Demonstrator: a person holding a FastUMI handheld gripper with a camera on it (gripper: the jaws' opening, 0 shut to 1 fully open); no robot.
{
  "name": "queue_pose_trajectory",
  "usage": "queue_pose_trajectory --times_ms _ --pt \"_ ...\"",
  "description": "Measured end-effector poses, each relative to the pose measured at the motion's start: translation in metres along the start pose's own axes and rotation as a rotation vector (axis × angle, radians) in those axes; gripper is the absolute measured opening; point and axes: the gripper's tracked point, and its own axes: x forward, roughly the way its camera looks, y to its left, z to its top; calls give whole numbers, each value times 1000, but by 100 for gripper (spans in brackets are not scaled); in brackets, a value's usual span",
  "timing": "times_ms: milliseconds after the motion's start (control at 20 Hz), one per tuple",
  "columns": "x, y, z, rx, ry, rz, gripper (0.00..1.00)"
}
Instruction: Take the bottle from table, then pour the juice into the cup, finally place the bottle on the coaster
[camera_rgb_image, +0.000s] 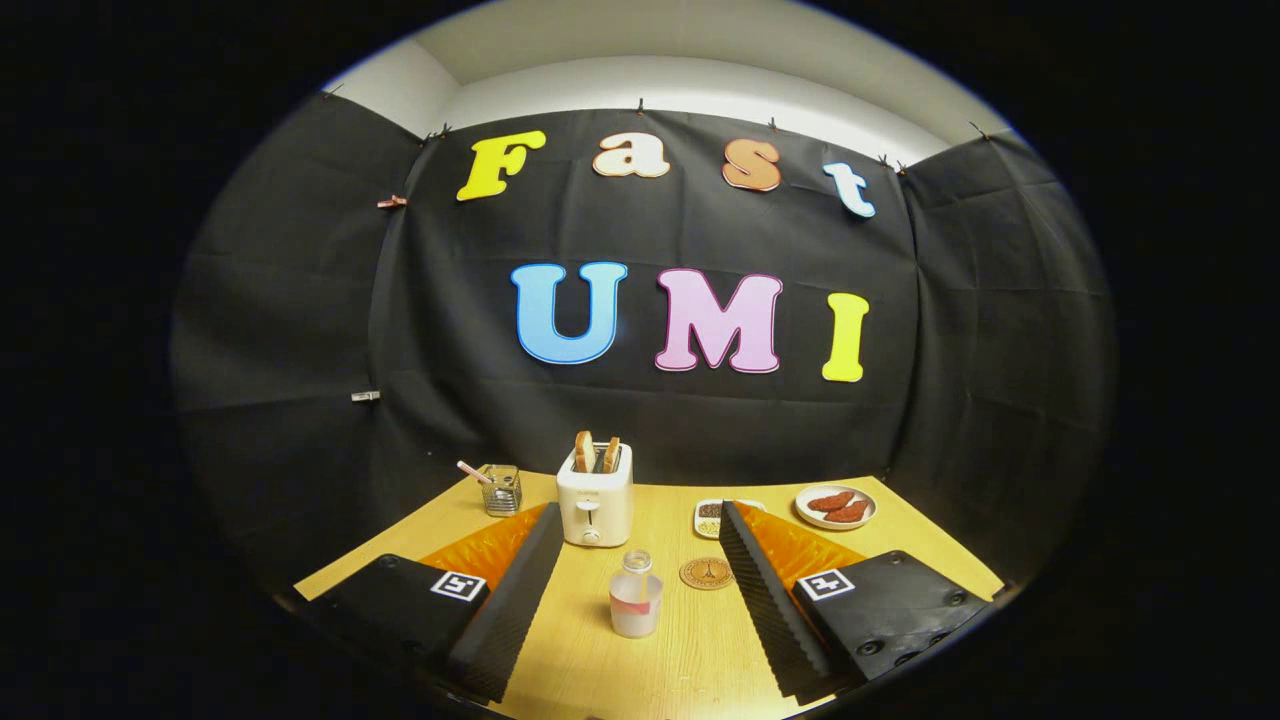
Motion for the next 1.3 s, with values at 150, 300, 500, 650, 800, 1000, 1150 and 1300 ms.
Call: queue_pose_trajectory --times_ms 150,300,500,650,800,1000,1150,1300 --pt "12 12 -16 9 25 5 97" --pt "30 21 -39 34 58 -10 97" --pt "55 16 -61 46 59 -82 97" --pt "76 17 -83 56 71 -116 97" --pt "90 24 -112 49 97 -122 97" --pt "102 21 -148 -14 132 -166 97" --pt "111 14 -174 -42 151 -199 97" --pt "124 10 -194 -42 168 -209 97"
